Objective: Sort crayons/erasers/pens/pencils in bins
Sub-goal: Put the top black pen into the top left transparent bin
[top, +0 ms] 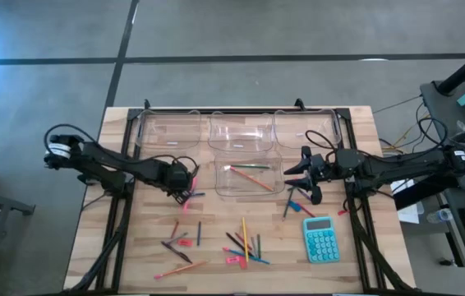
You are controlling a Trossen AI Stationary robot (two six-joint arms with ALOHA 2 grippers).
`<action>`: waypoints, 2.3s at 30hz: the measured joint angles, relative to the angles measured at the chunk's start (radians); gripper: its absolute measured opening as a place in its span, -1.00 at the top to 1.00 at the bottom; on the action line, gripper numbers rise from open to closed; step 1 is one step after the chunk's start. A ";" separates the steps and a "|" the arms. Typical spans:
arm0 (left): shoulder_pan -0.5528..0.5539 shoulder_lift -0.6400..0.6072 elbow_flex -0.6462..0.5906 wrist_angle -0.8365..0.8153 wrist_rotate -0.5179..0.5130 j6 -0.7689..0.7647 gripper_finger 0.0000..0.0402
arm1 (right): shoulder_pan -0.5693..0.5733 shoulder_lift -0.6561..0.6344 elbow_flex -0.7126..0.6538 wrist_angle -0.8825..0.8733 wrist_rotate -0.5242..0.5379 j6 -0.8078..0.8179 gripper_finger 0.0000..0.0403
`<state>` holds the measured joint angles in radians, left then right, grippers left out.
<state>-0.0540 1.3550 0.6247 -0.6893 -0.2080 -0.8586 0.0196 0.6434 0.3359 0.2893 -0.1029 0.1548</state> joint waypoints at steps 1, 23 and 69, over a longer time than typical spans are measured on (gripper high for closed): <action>0.000 0.004 -0.003 0.004 0.001 0.000 0.11 | 0.000 0.000 0.000 0.000 0.000 -0.001 0.32; -0.001 0.085 -0.044 0.081 0.004 -0.043 0.94 | 0.000 0.000 0.000 0.000 0.000 -0.008 0.32; 0.396 -0.470 0.056 -0.089 -0.453 0.696 0.99 | 0.000 0.000 0.000 -0.001 0.027 -0.009 0.32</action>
<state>0.3419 0.8850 0.6807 -0.7787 -0.6608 -0.1625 0.0196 0.6430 0.3363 0.2886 -0.0757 0.1455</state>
